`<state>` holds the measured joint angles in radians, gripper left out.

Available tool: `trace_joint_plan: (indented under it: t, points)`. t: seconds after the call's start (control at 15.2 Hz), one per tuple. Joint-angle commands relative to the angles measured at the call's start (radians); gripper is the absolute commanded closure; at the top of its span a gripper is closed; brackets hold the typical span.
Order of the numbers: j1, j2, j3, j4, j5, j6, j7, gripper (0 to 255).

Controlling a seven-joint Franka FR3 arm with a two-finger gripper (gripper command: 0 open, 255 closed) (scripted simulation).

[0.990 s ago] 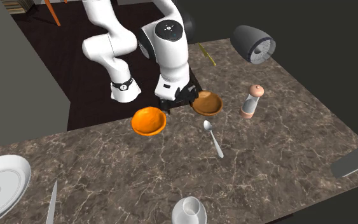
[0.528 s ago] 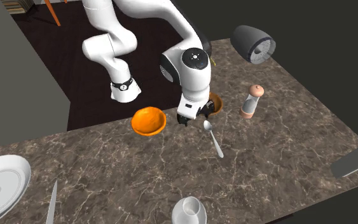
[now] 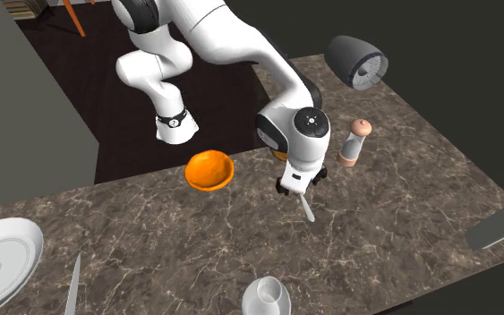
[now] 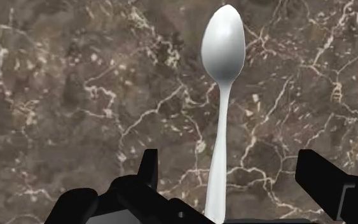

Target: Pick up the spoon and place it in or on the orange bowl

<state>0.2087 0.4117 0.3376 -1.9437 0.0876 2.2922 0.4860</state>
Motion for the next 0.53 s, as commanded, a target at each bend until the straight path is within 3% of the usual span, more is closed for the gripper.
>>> trace_joint_plan:
  t: [0.0,0.46]
  points:
    - [0.015,0.053,-0.005,0.043,-0.011,0.008,0.017,0]
    - [0.036,0.119,-0.014,0.029,-0.026,0.088,0.026,0]
